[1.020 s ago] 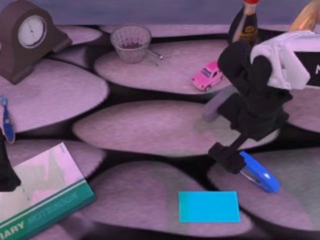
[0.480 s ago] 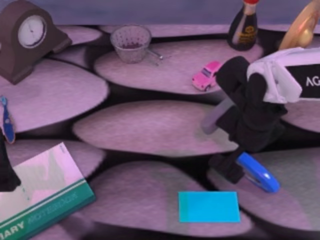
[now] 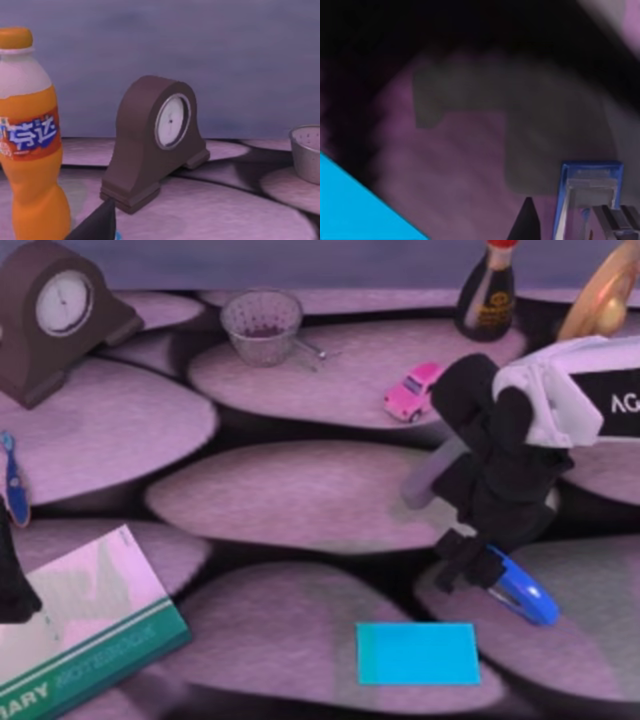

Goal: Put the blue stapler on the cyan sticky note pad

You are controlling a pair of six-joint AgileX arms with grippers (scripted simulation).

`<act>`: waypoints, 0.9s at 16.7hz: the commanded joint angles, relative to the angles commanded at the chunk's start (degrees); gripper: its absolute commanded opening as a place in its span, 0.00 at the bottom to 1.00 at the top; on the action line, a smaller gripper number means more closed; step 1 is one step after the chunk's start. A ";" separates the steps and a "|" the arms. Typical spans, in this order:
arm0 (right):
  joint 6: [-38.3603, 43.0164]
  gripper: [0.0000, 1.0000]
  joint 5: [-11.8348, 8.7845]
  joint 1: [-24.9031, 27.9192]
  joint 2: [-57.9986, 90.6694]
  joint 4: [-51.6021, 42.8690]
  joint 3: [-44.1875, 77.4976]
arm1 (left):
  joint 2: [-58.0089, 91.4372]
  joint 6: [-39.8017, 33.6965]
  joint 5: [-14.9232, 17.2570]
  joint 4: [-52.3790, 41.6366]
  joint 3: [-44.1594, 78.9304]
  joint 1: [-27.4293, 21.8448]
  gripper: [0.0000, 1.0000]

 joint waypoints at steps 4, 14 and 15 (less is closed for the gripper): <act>0.00 0.00 0.00 0.00 0.00 0.00 0.00 | 0.00 0.00 0.00 0.00 0.00 0.00 1.00; 0.00 0.00 0.00 -0.08 -0.33 -0.98 0.86 | 0.00 0.00 0.00 0.00 0.00 0.00 1.00; 0.01 0.00 -0.01 -0.07 -0.79 -2.37 1.91 | 0.00 0.00 0.00 0.00 0.00 0.00 1.00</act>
